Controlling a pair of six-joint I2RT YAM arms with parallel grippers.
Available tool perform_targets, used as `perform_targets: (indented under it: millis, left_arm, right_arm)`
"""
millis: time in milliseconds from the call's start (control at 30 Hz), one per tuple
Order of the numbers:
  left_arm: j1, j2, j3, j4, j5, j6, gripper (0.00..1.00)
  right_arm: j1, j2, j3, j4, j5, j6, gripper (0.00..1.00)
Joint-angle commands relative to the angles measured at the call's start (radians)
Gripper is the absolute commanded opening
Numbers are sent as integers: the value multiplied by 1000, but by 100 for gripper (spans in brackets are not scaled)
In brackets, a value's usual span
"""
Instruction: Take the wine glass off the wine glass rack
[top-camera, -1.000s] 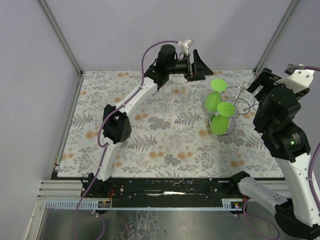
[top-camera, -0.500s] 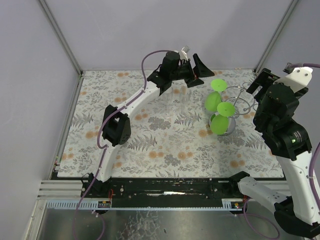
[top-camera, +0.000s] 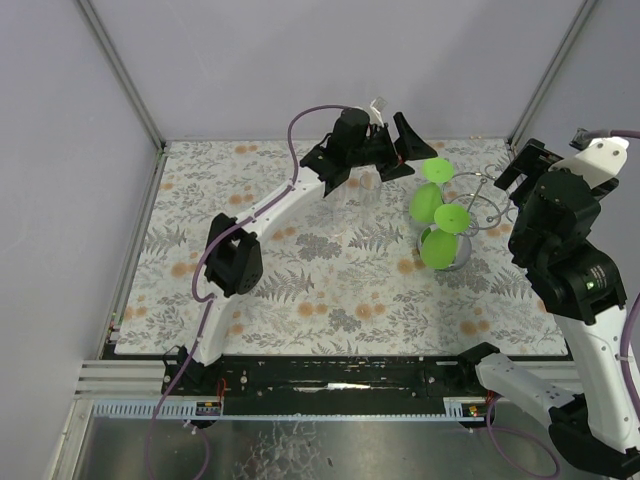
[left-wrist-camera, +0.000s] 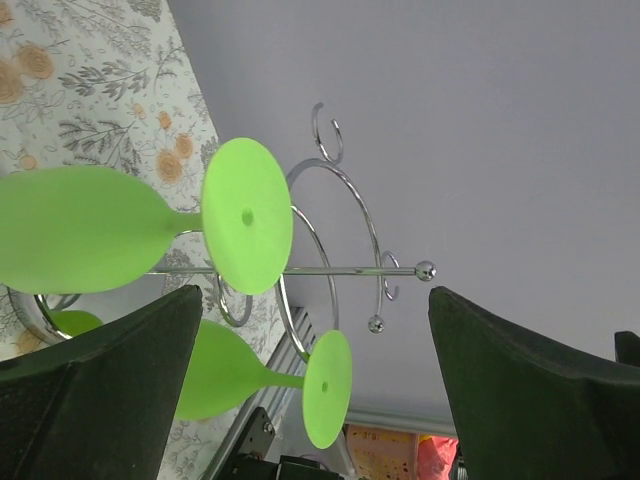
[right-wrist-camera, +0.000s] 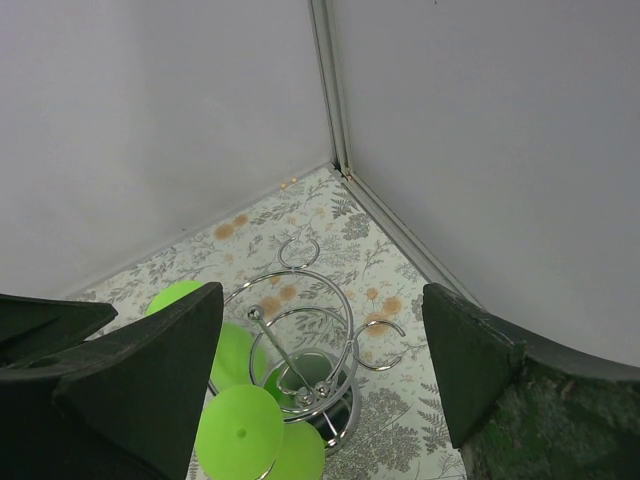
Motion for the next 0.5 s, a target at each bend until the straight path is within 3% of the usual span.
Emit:
perform_targets:
  millis: [0, 467]
  left_arm:
    - [-3, -25, -8, -9, -31, 6, 94]
    - [-14, -11, -26, -5, -41, -13, 94]
  right_arm:
    - [0, -6, 27, 13, 8, 7, 87]
    - [-1, -4, 25, 11, -17, 17, 88]
